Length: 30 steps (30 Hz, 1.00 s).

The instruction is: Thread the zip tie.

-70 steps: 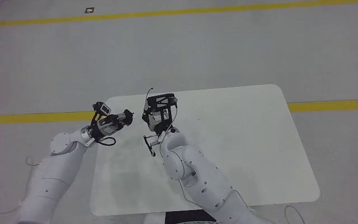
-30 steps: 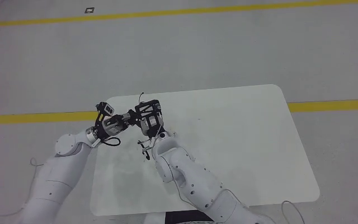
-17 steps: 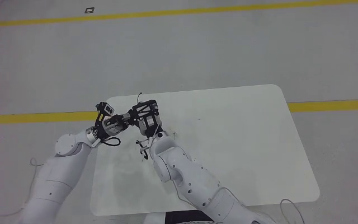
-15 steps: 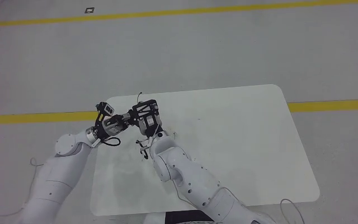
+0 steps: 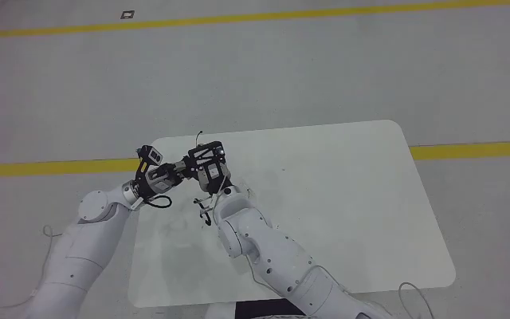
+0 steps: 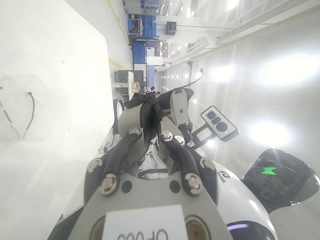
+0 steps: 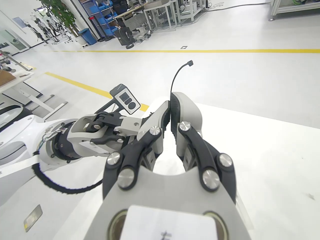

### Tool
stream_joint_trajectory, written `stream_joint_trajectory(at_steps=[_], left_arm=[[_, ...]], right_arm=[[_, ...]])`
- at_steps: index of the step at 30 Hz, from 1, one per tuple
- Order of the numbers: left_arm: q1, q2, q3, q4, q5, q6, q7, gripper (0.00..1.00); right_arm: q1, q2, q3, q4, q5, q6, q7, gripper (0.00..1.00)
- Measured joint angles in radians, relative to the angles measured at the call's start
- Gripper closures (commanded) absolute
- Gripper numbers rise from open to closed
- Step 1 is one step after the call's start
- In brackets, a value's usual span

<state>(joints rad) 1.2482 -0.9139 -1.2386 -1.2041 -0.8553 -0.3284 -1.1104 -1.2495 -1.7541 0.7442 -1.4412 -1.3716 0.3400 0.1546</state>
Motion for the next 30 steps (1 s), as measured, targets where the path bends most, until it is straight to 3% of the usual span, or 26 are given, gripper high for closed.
stream_joint_trajectory(at_steps=[30], left_arm=[[0.0, 0.0, 0.0, 0.0, 0.0, 0.0, 0.0, 1.0]], right_arm=[[0.005, 0.003, -0.017, -0.008, 0.025, -0.017, 0.013, 1.0]])
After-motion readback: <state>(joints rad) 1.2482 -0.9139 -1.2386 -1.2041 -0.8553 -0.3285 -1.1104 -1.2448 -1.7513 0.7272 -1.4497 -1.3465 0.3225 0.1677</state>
